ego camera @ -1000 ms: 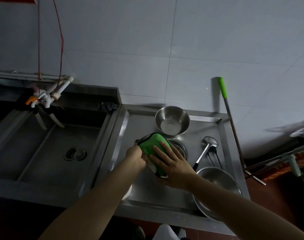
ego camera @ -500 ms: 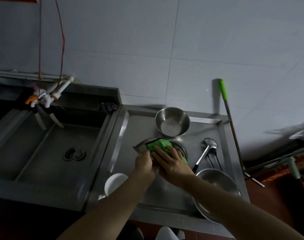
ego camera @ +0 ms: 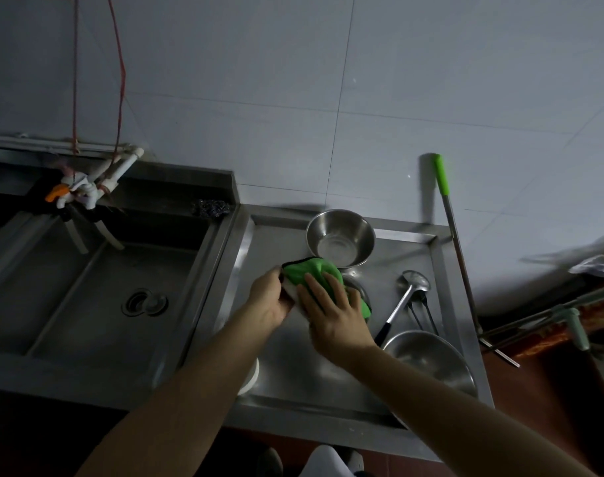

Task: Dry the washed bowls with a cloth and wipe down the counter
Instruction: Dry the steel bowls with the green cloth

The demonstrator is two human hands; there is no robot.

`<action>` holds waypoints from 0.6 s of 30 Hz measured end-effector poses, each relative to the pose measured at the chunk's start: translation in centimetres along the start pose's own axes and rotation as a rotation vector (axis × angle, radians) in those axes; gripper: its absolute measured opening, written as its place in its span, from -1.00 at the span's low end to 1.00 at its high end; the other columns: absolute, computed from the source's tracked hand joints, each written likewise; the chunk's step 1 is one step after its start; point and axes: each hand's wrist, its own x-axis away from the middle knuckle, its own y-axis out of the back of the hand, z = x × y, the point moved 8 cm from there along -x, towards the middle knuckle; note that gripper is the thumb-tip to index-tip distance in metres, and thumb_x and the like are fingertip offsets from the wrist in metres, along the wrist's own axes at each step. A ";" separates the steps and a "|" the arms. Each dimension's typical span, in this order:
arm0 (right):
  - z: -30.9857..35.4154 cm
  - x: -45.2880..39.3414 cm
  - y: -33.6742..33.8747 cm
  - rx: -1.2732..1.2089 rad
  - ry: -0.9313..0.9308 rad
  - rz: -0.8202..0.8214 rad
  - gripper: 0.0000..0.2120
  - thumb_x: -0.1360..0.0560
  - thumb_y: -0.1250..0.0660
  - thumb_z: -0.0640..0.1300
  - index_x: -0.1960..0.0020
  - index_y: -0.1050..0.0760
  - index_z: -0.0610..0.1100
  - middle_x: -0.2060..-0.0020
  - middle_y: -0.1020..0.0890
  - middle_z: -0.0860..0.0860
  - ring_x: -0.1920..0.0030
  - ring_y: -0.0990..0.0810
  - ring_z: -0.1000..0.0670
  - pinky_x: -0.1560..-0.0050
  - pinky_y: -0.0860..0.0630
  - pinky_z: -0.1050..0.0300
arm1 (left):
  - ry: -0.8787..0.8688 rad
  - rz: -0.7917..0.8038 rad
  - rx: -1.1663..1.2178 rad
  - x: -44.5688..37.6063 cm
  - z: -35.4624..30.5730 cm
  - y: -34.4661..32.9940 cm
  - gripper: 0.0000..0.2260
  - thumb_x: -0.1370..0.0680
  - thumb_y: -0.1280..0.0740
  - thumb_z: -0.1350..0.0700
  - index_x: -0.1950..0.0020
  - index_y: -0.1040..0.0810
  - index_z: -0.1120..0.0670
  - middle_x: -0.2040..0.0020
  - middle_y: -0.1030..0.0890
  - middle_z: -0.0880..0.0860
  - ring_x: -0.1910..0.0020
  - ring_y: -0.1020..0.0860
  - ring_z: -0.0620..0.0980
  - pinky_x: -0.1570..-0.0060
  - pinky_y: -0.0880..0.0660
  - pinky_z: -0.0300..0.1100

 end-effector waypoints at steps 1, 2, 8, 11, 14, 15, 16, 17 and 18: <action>-0.3 -0.5 0.2 -0.031 -0.030 -0.014 -0.40 -0.50 -0.34 0.03 -0.49 -0.37 -0.14 -0.45 -0.43 -0.15 -0.38 -0.41 -0.36 -0.18 -0.46 -0.36 | 0.022 0.021 0.016 0.6 0.8 -0.5 -0.66 -0.67 -0.22 0.02 -0.25 -0.57 0.24 -0.05 -0.66 0.26 0.01 -0.65 0.18 0.10 -0.62 0.01; -0.6 -0.8 0.3 -0.056 -0.060 -0.008 -0.42 -0.51 -0.26 0.07 -0.46 -0.40 -0.18 -0.43 -0.45 -0.16 -0.35 -0.44 -0.35 -0.17 -0.48 -0.35 | 0.029 0.039 0.023 1.1 1.7 -0.9 -0.67 -0.65 -0.26 -0.04 -0.21 -0.58 0.21 -0.07 -0.66 0.26 -0.01 -0.64 0.18 0.06 -0.59 0.01; 0.5 0.2 -1.0 -0.079 -0.022 0.010 -0.38 -0.50 -0.38 0.09 -0.44 -0.41 -0.21 -0.39 -0.48 -0.15 -0.36 -0.41 -0.27 -0.20 -0.49 -0.23 | -0.029 -0.038 -0.064 1.3 3.8 -0.8 -0.61 -0.68 -0.15 -0.08 -0.33 -0.47 0.18 -0.21 -0.59 0.20 -0.13 -0.60 0.17 -0.20 -0.54 0.04; 0.6 0.6 -0.5 -0.074 -0.008 -0.020 -0.44 -0.56 -0.20 0.11 -0.44 -0.43 -0.21 -0.40 -0.49 -0.15 -0.38 -0.42 -0.25 -0.22 -0.50 -0.24 | -0.037 -0.073 -0.132 0.9 3.8 -0.1 -0.59 -0.68 -0.13 -0.08 -0.33 -0.49 0.19 -0.14 -0.62 0.19 -0.08 -0.62 0.16 -0.15 -0.57 0.03; 0.3 1.8 -0.8 -0.060 0.061 -0.003 -0.43 -0.55 -0.29 0.08 -0.51 -0.37 -0.11 -0.49 -0.38 -0.09 -0.48 -0.34 -0.22 -0.30 -0.41 -0.22 | -0.059 -0.111 -0.125 0.4 2.9 1.1 -0.68 -0.70 -0.11 0.06 -0.19 -0.55 0.24 0.06 -0.63 0.18 0.12 -0.62 0.14 0.11 -0.59 -0.04; 0.2 2.3 -1.2 -0.042 0.084 0.016 -0.39 -0.54 -0.31 0.07 -0.54 -0.32 -0.08 -0.53 -0.33 -0.07 -0.51 -0.29 -0.21 -0.32 -0.39 -0.23 | -0.056 -0.115 -0.122 0.2 2.7 1.3 -0.69 -0.70 -0.13 0.07 -0.17 -0.57 0.24 0.09 -0.64 0.17 0.17 -0.63 0.14 0.23 -0.57 -0.07; 0.1 2.6 -1.3 -0.023 0.102 0.028 -0.35 -0.52 -0.33 0.07 -0.56 -0.29 -0.06 -0.55 -0.30 -0.07 -0.53 -0.25 -0.20 -0.34 -0.37 -0.24 | -0.048 -0.109 -0.108 0.1 2.7 1.3 -0.68 -0.70 -0.14 0.06 -0.16 -0.58 0.24 0.10 -0.65 0.18 0.20 -0.64 0.14 0.30 -0.55 -0.11; 0.1 2.8 -1.4 -0.003 0.111 0.025 -0.33 -0.51 -0.35 0.07 -0.56 -0.28 -0.06 -0.55 -0.28 -0.07 -0.54 -0.23 -0.20 -0.34 -0.36 -0.25 | -0.040 -0.103 -0.086 0.3 2.6 1.2 -0.67 -0.70 -0.15 0.03 -0.14 -0.58 0.24 0.10 -0.66 0.19 0.22 -0.64 0.14 0.33 -0.54 -0.12; -0.1 3.0 -1.3 0.012 0.116 0.018 -0.31 -0.49 -0.37 0.07 -0.56 -0.28 -0.08 -0.56 -0.27 -0.07 -0.55 -0.23 -0.20 -0.34 -0.37 -0.26 | -0.026 -0.087 -0.063 0.4 2.4 0.9 -0.66 -0.71 -0.13 0.03 -0.11 -0.58 0.24 0.09 -0.66 0.20 0.22 -0.63 0.14 0.33 -0.54 -0.10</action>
